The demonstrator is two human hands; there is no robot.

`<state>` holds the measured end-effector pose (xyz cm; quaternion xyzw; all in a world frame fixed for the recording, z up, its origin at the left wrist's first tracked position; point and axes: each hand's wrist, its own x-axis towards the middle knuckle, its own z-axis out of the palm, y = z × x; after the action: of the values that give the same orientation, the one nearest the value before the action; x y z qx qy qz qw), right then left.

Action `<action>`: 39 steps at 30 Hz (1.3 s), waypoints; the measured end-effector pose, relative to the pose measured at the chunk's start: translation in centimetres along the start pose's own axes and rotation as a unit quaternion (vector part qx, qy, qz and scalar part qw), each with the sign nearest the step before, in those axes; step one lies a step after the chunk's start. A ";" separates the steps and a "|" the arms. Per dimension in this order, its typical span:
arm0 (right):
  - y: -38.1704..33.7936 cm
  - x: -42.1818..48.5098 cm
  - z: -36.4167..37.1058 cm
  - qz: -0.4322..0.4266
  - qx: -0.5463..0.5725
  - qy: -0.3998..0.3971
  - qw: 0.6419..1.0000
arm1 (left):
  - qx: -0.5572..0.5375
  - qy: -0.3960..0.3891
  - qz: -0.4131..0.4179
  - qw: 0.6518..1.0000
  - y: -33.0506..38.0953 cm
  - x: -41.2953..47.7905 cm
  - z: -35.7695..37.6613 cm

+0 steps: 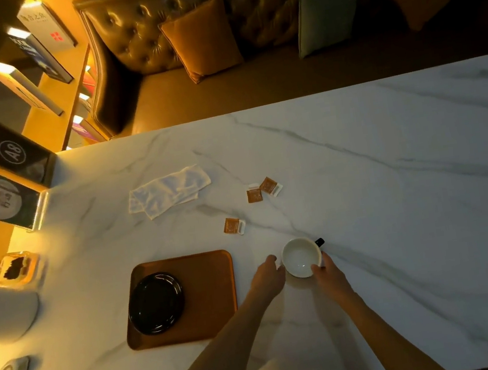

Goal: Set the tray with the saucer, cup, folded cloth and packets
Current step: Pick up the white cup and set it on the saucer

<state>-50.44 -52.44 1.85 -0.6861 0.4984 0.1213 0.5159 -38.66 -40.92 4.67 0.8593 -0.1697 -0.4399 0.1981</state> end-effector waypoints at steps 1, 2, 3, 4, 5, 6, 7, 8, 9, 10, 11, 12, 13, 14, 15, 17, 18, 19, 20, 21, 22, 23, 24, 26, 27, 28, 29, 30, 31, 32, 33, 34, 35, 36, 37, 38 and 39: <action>0.1 0.3 0.2 0.000 0.017 0.002 1.000 | -0.006 -0.009 0.006 1.000 0.4 0.4 0.2; 0.1 0.5 0.3 0.000 0.035 0.006 0.999 | -0.013 -0.019 0.013 1.000 0.7 0.9 0.4; 0.3 0.8 0.5 0.002 0.056 0.008 0.998 | -0.018 -0.028 0.017 0.999 0.9 1.3 0.5; 0.4 0.9 0.6 0.007 0.086 0.008 0.996 | -0.022 -0.035 0.020 0.999 1.1 1.8 0.7; 0.6 1.1 0.8 0.015 0.119 0.004 0.993 | -0.026 -0.038 0.020 0.999 1.2 2.3 0.8; 0.7 1.2 0.9 0.023 0.147 0.000 0.989 | -0.029 -0.039 0.019 0.999 1.3 2.7 1.0; 0.7 1.3 0.9 0.030 0.168 -0.003 0.985 | -0.036 -0.040 0.017 0.998 1.3 3.1 1.2; 0.8 1.4 1.0 0.035 0.184 -0.007 0.982 | -0.050 -0.043 0.014 0.998 1.3 3.5 1.4; 0.8 1.5 1.0 0.037 0.204 -0.013 0.978 | -0.075 -0.050 0.005 0.996 1.3 3.8 1.5; 0.8 1.6 1.1 0.039 0.223 -0.018 0.974 | -0.111 -0.059 -0.016 0.992 1.5 4.0 1.6; 0.8 1.6 1.1 0.043 0.237 -0.024 0.970 | -0.147 -0.067 -0.041 0.986 1.6 4.0 1.6; 0.8 1.6 1.2 0.050 0.249 -0.029 0.967 | -0.180 -0.072 -0.063 0.979 1.7 4.1 1.5; 0.7 1.5 1.2 0.057 0.262 -0.032 0.963 | -0.205 -0.073 -0.079 0.973 1.8 4.2 1.5; 0.6 1.5 1.2 0.060 0.271 -0.031 0.960 | -0.226 -0.074 -0.090 0.967 2.0 4.2 1.5; 0.4 1.5 1.2 0.061 0.275 -0.026 0.959 | -0.241 -0.074 -0.098 0.963 2.1 4.2 1.4; 0.1 1.3 1.1 0.060 0.278 -0.007 0.959 | -0.256 -0.079 -0.108 0.957 2.1 4.0 1.2; -0.1 1.2 1.2 0.059 0.280 0.000 0.958 | -0.262 -0.085 -0.110 0.955 1.9 3.7 1.0; -0.3 0.9 1.3 0.056 0.281 0.003 0.958 | -0.269 -0.090 -0.112 0.952 1.7 3.3 0.8; -0.5 0.4 1.5 0.052 0.279 0.001 0.959 | -0.279 -0.094 -0.115 0.949 1.3 2.7 0.5; -0.7 -0.1 1.8 0.046 0.278 -0.005 0.959 | -0.292 -0.095 -0.119 0.944 0.8 2.1 0.2; -0.8 -0.8 2.1 0.040 0.276 -0.012 0.960 | -0.311 -0.096 -0.121 0.938 0.2 1.4 -0.1; -0.9 -1.4 2.5 0.037 0.274 -0.019 0.961 | -0.334 -0.096 -0.124 0.929 -0.5 0.7 -0.5; -0.9 -1.9 3.0 0.036 0.271 -0.026 0.962 | -0.359 -0.095 -0.128 0.920 -1.3 0.0 -0.8; -1.2 -2.6 4.1 0.037 0.259 -0.042 0.964 | -0.407 -0.087 -0.136 0.899 -3.3 -1.6 -1.6; -1.6 -2.9 4.7 0.040 0.252 -0.053 0.965 | -0.432 -0.081 -0.141 0.887 -4.4 -2.4 -2.0; -2.0 -3.3 5.4 0.041 0.246 -0.066 0.966 | -0.461 -0.073 -0.147 0.872 -5.4 -3.3 -2.4; -2.4 -3.6 6.2 0.040 0.243 -0.079 0.966 | -0.488 -0.061 -0.152 0.857 -6.5 -4.1 -2.8; -2.8 -3.9 7.0 0.037 0.239 -0.091 0.966 | -0.511 -0.046 -0.152 0.845 -7.6 -4.8 -3.1; -3.2 -4.3 8.0 0.033 0.235 -0.103 0.966 | -0.529 -0.028 -0.150 0.835 -8.7 -5.6 -3.4; -3.6 -4.7 9.0 0.030 0.228 -0.114 0.966 | -0.542 -0.013 -0.148 0.827 -9.8 -6.3 -3.7; -4.0 -5.2 10.0 0.026 0.218 -0.126 0.967 | -0.553 -0.002 -0.152 0.819 -10.9 -7.0 -4.0; -4.3 -5.7 11.0 0.019 0.205 -0.139 0.969 | -0.561 0.007 -0.162 0.812 -11.9 -7.7 -4.3; -4.6 -6.3 11.9 0.012 0.193 -0.153 0.969 | -0.570 0.013 -0.171 0.803 -12.9 -8.4 -4.6; -4.9 -6.8 12.8 0.004 0.180 -0.167 0.969 | -0.580 0.017 -0.179 0.795 -13.9 -9.1 -4.9; -5.2 -7.5 13.6 -0.001 0.167 -0.180 0.969 | -0.590 0.019 -0.183 0.786 -15.0 -9.8 -5.2; -5.4 -8.0 14.2 -0.001 0.156 -0.190 0.969 | -0.599 0.019 -0.186 0.779 -15.8 -10.4 -5.4; -5.5 -8.4 14.7 0.000 0.144 -0.197 0.970 | -0.607 0.017 -0.187 0.772 -16.6 -10.8 -5.6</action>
<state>-44.81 -35.69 4.36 -0.5676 0.3986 0.1813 0.6972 -38.14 -20.46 6.97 0.5826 0.3001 -0.4649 0.5953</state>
